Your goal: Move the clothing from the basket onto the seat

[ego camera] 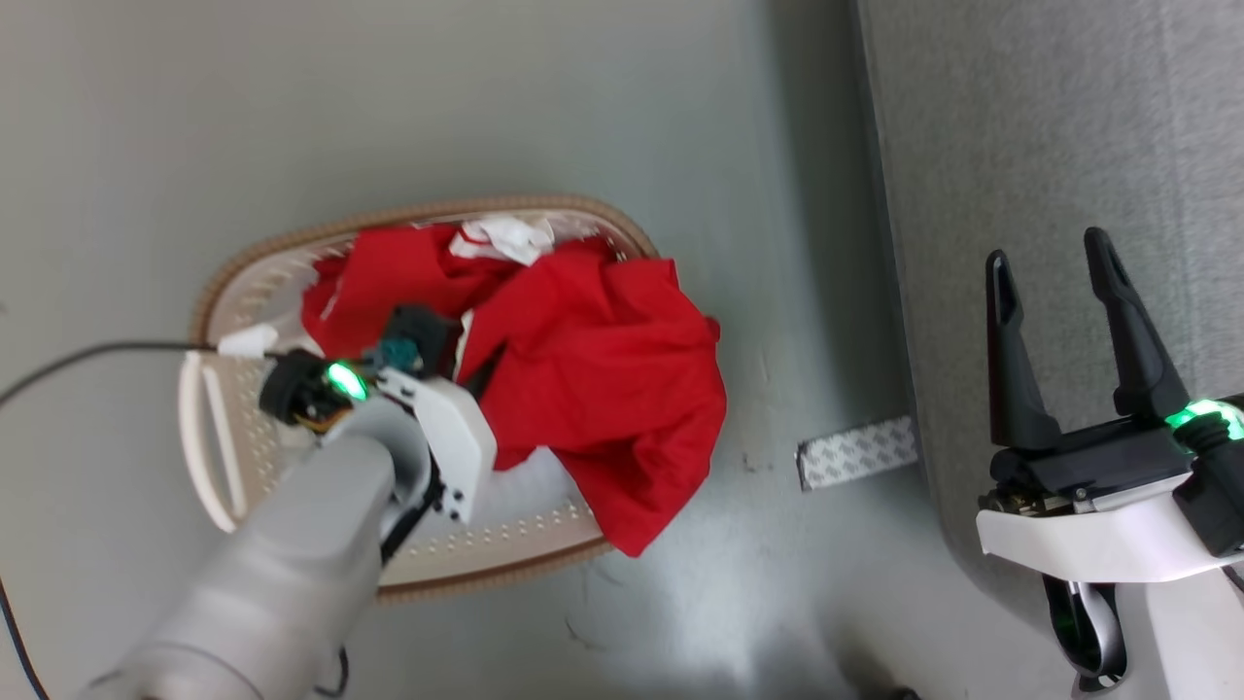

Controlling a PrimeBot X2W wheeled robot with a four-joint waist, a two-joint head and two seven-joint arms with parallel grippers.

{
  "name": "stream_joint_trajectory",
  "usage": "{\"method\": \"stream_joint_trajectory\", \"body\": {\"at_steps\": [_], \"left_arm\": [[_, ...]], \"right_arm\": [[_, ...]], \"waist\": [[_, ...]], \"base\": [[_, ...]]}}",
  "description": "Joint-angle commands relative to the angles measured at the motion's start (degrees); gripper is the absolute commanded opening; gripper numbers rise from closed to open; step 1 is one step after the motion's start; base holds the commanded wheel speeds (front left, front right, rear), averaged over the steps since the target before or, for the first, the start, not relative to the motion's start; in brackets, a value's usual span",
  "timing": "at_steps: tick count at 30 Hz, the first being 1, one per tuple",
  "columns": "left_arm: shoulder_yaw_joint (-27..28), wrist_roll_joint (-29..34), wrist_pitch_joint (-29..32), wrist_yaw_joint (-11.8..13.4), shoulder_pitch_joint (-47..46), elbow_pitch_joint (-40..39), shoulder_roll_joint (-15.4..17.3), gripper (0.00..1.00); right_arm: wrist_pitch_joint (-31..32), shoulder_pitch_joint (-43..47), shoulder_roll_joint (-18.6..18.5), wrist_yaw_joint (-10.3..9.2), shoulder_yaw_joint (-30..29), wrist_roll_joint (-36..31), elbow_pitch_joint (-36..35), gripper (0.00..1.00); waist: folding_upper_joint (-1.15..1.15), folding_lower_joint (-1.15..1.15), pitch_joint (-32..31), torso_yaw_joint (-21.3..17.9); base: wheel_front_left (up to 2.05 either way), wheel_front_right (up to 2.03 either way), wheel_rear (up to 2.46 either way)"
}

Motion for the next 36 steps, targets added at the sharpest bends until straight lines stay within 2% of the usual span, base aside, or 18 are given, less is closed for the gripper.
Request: {"method": "stream_joint_trajectory", "body": {"at_steps": [1,10,11,18,22,30,36], "left_arm": [[-0.40,-1.21,-0.89,0.11,2.03,-1.20,0.37,0.00],[0.40,-8.82,-2.03,0.11,10.21,-11.81,3.02,0.00],[0.40,-8.82,-2.03,0.11,10.21,-11.81,3.02,0.00],[2.37,-12.21,-2.06,0.87,16.31,-23.64,6.57,0.00],[2.98,-12.82,-1.01,3.56,18.44,-32.13,9.39,0.00],[5.18,-13.39,3.91,10.81,20.04,-51.37,16.04,0.00],[8.07,-13.44,6.43,15.03,17.94,-59.48,19.78,0.00]], "right_arm": [[-0.04,-0.37,-0.03,-0.12,0.18,0.25,0.79,1.00],[-0.04,1.53,-0.05,-0.12,0.66,0.86,4.37,1.00],[-0.04,1.53,-0.05,-0.12,0.66,0.86,4.37,1.00],[-0.04,5.52,-0.05,-0.12,0.58,0.72,7.28,1.00],[-0.03,7.65,-0.05,-0.12,1.04,0.35,8.63,1.00],[-0.03,10.46,-0.24,-0.12,1.98,0.32,10.54,1.00],[-0.03,12.14,-0.96,-0.12,3.61,0.91,11.94,1.00]], "waist": [[0.00,0.00,-3.40,1.14],[0.00,0.00,-17.19,4.06],[0.00,0.00,-17.19,4.06],[0.00,0.00,-28.75,6.24],[0.00,0.00,-33.83,7.03],[0.00,0.00,-40.97,7.59],[0.00,0.00,-44.48,8.07]], "base": [[0.00,0.00,0.00],[0.00,0.00,0.00],[0.00,0.00,0.00],[0.00,0.00,0.00],[0.00,0.00,0.00],[0.00,0.00,0.00],[0.00,0.00,0.00]]}}
